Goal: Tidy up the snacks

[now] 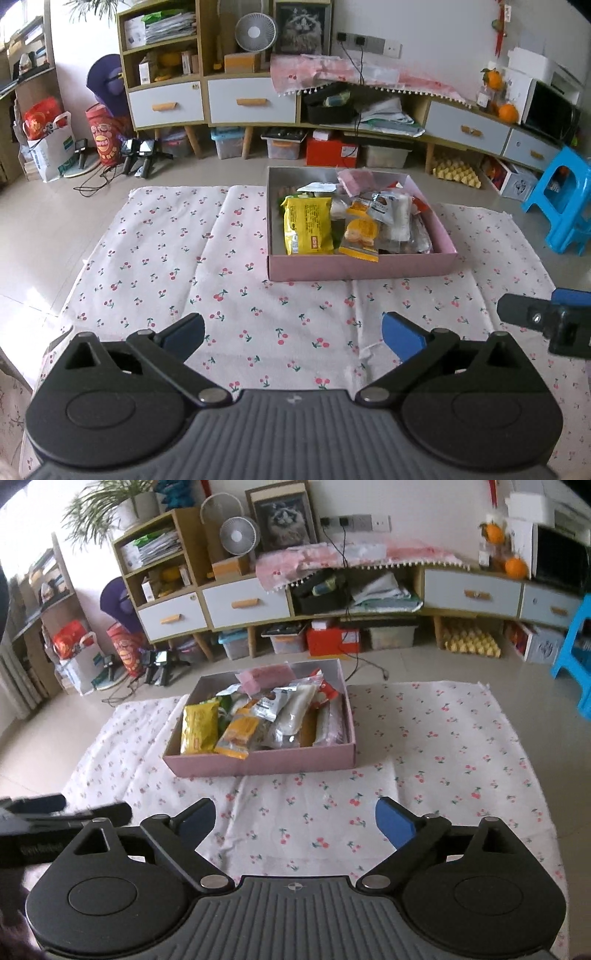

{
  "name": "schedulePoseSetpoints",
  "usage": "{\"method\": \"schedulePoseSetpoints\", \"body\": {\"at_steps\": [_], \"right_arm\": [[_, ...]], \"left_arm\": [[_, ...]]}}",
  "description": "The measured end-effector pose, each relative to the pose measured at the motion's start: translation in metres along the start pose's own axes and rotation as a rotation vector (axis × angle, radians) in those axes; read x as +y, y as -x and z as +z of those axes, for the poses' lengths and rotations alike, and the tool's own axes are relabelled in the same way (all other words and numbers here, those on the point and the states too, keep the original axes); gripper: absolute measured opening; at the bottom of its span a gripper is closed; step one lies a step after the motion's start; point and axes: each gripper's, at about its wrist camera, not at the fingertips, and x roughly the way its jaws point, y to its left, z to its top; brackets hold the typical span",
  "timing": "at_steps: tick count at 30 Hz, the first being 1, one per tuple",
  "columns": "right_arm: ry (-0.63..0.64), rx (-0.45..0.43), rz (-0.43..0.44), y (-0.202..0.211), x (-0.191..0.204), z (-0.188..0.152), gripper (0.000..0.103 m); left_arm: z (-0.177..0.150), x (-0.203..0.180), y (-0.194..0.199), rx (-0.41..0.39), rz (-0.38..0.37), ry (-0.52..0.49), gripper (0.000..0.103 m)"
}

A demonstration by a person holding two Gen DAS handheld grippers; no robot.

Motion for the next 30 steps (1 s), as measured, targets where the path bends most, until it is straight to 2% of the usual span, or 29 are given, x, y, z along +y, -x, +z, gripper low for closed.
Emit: {"method": "schedulePoseSetpoints", "body": {"at_steps": [4,7,11,18,30], "right_arm": [[0.031,-0.038,-0.029,0.008,0.004,-0.007,0.095],[0.014,-0.043,-0.023,0.009,0.003,-0.010,0.095],[0.061,-0.050,-0.046,0.009,0.010,-0.013,0.095],[0.039,-0.021,-0.056,-0.001,0.011,-0.012,0.095],[0.034,0.010,-0.050,-0.005,0.016,-0.016,0.095]], "left_arm": [[-0.006,0.001,0.000,0.017,0.005,0.020,0.102],[-0.009,-0.001,-0.001,0.030,-0.001,0.036,0.102],[-0.011,-0.007,0.000,0.034,0.020,0.027,0.102],[-0.016,-0.012,-0.002,0.047,0.040,0.007,0.102],[-0.018,-0.011,0.000,0.059,0.021,0.008,0.102]]}}
